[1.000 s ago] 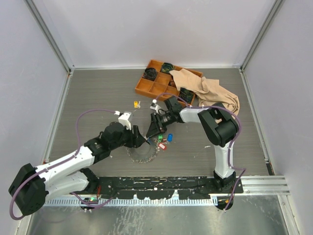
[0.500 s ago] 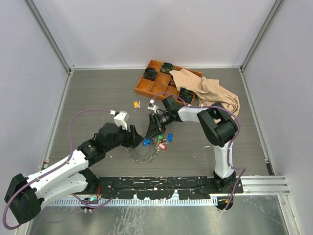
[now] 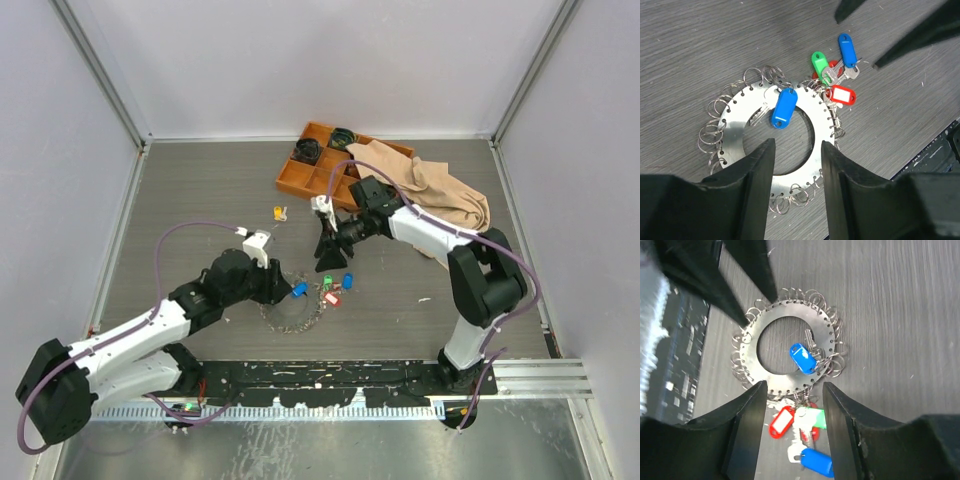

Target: Remove the keys from the keyring

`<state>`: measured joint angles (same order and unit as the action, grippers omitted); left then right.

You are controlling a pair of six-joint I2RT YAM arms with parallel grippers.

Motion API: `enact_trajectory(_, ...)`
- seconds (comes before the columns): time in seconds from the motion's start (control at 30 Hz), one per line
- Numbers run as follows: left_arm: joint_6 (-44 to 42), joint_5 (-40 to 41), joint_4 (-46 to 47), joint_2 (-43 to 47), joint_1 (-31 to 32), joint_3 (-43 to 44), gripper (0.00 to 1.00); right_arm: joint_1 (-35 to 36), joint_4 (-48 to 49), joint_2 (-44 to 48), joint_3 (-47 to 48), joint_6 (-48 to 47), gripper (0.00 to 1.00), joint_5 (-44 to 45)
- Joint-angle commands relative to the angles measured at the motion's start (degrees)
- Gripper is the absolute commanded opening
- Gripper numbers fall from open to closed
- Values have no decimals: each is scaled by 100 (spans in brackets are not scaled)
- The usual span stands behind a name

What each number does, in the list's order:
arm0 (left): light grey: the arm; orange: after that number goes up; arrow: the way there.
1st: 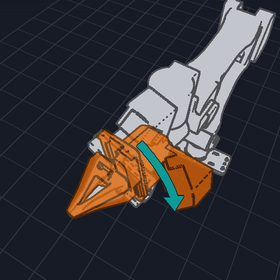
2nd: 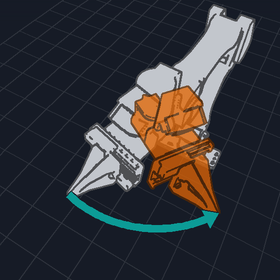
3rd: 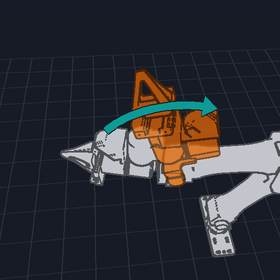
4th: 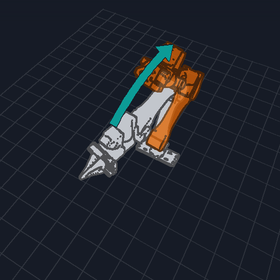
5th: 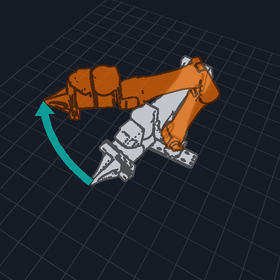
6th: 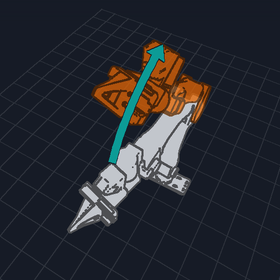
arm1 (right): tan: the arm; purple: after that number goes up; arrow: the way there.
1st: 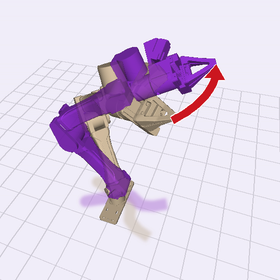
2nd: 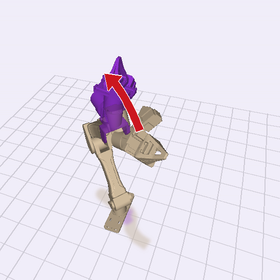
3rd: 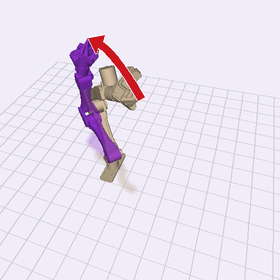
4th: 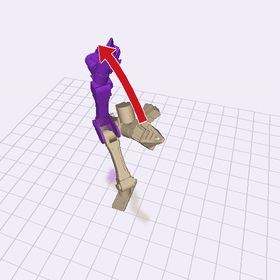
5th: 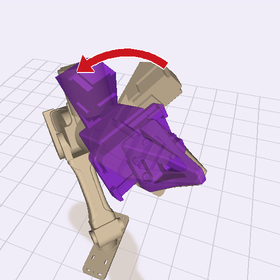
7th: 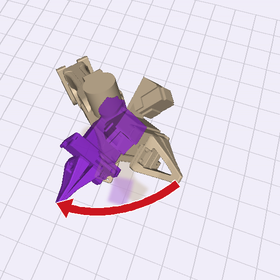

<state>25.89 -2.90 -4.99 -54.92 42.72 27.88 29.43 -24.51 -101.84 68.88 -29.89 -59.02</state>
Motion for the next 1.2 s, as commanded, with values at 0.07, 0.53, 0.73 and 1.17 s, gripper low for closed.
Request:
enact_trajectory(0.07,30,-59,432,-199,-78,101,37,446,-630,289,-217,-4214,54,352)
enact_trajectory(0.53,101,264,210,-22,-312,-132,32,890,-1755,-763,898,-6649,28,1336)
enact_trajectory(0.73,96,280,157,36,-358,-201,32,997,-2099,-1199,1336,-7185,30,1749)
enact_trajectory(1.17,83,290,68,136,-398,-222,32,1357,-2777,-1615,1984,-8415,37,2481)
